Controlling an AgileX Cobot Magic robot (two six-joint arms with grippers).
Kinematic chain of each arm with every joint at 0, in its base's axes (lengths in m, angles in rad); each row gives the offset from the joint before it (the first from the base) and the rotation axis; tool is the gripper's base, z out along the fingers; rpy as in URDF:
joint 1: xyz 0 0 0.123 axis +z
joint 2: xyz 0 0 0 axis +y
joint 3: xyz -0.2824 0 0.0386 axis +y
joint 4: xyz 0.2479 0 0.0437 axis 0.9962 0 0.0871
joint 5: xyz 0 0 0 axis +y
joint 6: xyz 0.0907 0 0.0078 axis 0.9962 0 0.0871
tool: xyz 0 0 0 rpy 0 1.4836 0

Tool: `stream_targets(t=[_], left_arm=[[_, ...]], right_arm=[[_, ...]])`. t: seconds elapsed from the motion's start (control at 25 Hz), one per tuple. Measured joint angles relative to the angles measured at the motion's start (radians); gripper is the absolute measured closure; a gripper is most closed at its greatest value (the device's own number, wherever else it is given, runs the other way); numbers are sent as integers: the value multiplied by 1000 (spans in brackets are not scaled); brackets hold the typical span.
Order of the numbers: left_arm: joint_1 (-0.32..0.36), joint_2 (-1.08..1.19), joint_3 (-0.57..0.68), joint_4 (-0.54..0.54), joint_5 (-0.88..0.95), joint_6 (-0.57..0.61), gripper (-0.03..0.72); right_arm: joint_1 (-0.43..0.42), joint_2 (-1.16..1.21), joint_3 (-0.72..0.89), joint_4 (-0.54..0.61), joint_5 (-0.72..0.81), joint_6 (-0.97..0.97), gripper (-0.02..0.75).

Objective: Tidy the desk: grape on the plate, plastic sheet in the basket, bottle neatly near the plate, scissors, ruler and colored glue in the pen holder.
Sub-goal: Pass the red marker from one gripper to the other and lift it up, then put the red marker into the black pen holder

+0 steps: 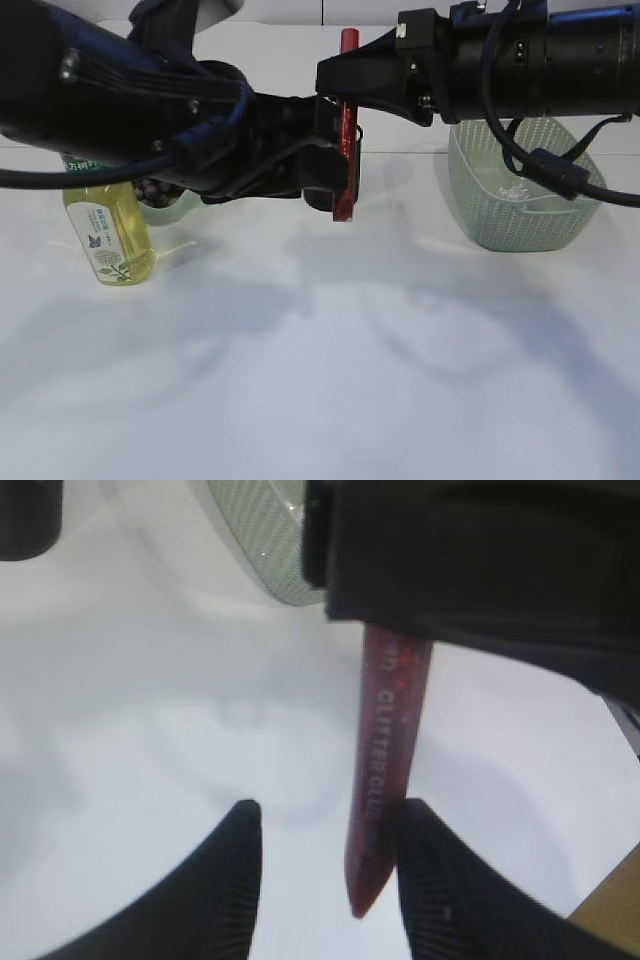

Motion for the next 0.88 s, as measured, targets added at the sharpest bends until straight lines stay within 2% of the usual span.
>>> stream_targets(t=[0.2, 0.32, 0.44, 0.68, 0.88], left_arm=[[54, -33, -50, 4, 123, 0, 367], [62, -42, -122, 8, 254, 0, 367], [66, -44, -201, 58, 410, 0, 367], [66, -44, -291, 241, 654, -19, 367], [66, -44, -293, 458, 709, -165, 367]], right_arm=[[0, 0, 0, -4, -20, 0, 604], [0, 0, 0, -12, -26, 0, 604], [0, 0, 0, -21, -40, 0, 604], [0, 0, 0, -40, -70, 0, 604], [0, 0, -1, -94, -140, -8, 604]])
